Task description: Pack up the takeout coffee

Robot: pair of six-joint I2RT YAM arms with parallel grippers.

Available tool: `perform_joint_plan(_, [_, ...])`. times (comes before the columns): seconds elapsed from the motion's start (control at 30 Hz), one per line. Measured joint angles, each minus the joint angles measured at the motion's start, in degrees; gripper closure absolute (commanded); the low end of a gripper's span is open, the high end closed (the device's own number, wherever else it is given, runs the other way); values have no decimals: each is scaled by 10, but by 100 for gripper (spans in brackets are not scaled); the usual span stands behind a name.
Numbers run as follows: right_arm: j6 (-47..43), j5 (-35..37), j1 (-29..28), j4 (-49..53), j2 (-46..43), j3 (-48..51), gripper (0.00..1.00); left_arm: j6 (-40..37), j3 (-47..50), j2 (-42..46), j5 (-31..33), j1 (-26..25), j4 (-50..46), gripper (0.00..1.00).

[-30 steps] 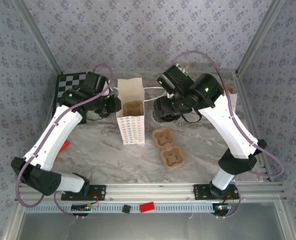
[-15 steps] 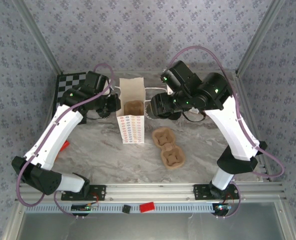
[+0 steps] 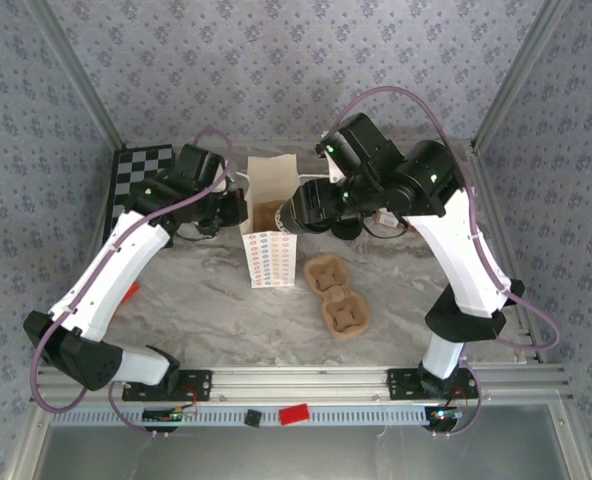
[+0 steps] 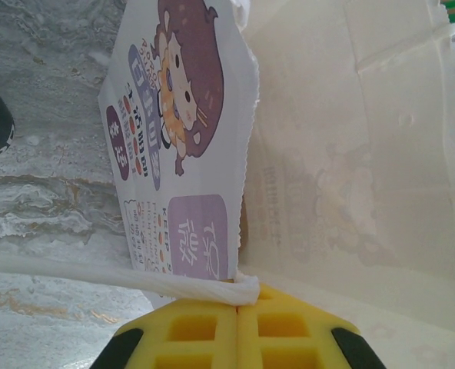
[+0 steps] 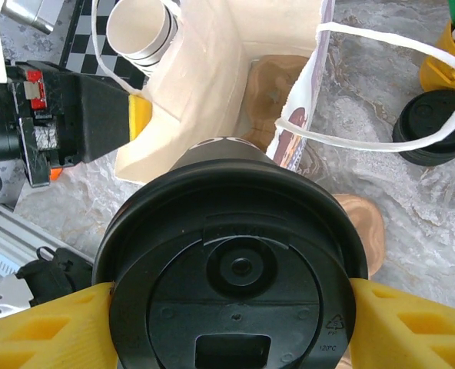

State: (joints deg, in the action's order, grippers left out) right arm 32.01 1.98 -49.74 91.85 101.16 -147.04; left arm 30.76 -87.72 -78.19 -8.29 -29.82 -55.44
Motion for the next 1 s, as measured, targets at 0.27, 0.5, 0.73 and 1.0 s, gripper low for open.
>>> perform_joint_plan(0.27, [17, -12, 14, 0, 19, -11, 32, 15, 0, 0, 16, -23, 0, 98])
perform_joint_plan(0.5, [26, -23, 14, 0, 22, -24, 32, 19, -8, 0, 39, -26, -2, 100])
perform_joint_plan(0.73, [38, -42, 15, 0, 18, -24, 32, 19, -18, -4, 51, -28, -5, 100])
perform_joint_plan(1.0, [51, -53, 24, 0, 16, -26, 32, 21, -18, -5, 52, -37, -5, 100])
